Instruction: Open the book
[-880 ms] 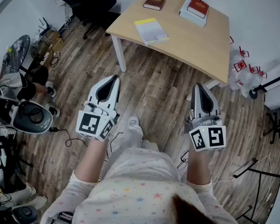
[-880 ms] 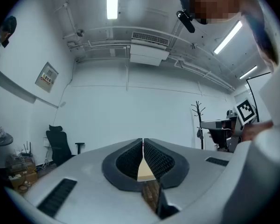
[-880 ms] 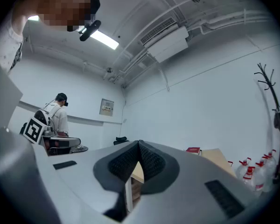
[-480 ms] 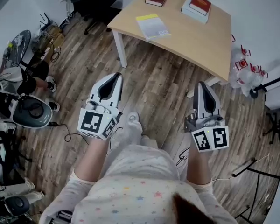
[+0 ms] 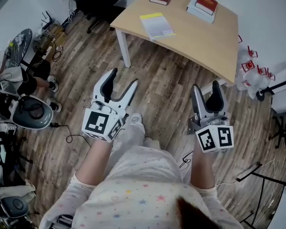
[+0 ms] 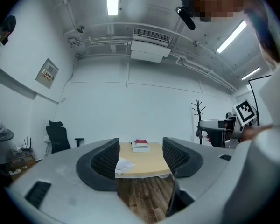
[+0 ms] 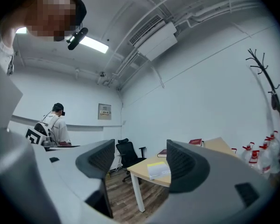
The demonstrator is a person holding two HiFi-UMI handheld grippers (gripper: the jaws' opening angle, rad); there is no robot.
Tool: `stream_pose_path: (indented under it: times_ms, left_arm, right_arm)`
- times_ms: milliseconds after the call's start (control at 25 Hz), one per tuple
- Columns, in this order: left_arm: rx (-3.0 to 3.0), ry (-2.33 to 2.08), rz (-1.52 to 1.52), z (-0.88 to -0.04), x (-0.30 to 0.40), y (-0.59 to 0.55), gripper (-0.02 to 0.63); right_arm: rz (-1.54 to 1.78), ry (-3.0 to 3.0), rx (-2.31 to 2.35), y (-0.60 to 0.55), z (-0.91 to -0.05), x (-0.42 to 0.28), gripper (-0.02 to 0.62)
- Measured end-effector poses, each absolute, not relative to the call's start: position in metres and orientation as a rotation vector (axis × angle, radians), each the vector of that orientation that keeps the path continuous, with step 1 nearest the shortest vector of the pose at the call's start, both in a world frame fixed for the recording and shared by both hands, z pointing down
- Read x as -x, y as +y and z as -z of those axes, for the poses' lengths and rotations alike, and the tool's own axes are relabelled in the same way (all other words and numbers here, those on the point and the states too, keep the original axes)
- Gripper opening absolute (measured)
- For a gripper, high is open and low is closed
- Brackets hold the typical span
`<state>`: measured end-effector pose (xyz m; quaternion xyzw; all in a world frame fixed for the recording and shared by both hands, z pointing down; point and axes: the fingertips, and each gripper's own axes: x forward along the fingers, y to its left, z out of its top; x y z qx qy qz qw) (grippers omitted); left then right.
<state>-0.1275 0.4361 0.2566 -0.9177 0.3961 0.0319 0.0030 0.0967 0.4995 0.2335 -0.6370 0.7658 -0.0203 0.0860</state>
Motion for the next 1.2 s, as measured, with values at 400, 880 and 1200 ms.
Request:
stream_pose_path:
  times_ms: [400, 880, 1200]
  left_arm:
    - [2.897, 1.268, -0.095, -0.264, 0.137, 0.386, 0.276]
    - [2.943, 1.197, -0.105, -0.265, 0.156, 0.249, 0.276]
    - [2.976, 1.122, -0.113, -0.265, 0.167, 0.186, 0.276]
  right_arm:
    - [0.082, 2.316, 1.903, 0.446, -0.237, -0.086, 0.370]
    - [0.090, 2.292, 1.954, 0.318, -0.236, -0.060, 0.370]
    - [0.110, 2.260, 2.012, 0.268, -0.244, -0.041, 0.362]
